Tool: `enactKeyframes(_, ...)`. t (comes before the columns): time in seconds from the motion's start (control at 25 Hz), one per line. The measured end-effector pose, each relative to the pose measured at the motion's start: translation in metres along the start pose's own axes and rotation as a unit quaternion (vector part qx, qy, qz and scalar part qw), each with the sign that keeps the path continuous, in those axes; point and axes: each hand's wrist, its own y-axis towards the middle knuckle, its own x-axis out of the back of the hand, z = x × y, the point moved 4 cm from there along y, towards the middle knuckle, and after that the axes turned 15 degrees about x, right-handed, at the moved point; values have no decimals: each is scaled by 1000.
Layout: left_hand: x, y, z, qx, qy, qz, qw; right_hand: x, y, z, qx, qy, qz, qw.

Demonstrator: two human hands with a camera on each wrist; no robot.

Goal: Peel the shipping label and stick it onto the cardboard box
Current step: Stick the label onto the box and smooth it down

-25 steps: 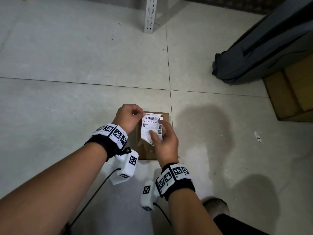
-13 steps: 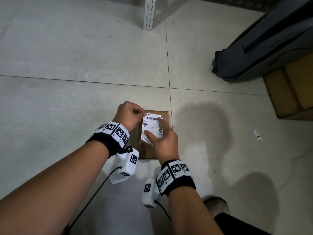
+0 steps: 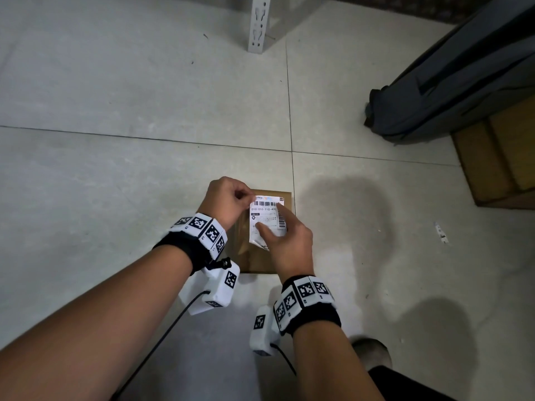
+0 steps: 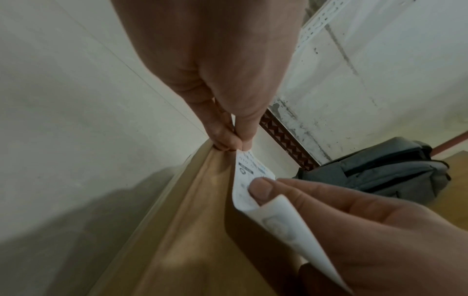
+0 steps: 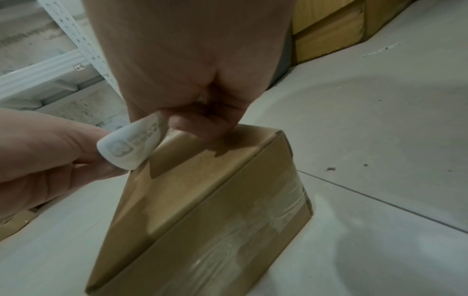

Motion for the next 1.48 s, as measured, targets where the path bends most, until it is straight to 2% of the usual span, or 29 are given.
enactKeyframes(0.4,-2,3,-1,-7,25,-3,1000,-6,0,-1,-2,-44,24,999)
enactKeyframes(0.88,-6,7,-7,15,70,-26,997,-10,-1,4,-11,-86,66,994)
enactKeyframes(1.08,3,11,2,88,37,-56,994,-12,0,6,-13,-120,106,987)
enactKeyframes(1.24,11,10,15,127,4,-54,990,-14,-1,2,-17,-120,112,986)
enactKeyframes(1.48,3,-4,9,47,28,-41,998,-13,-2,6,-7,-144,139,980)
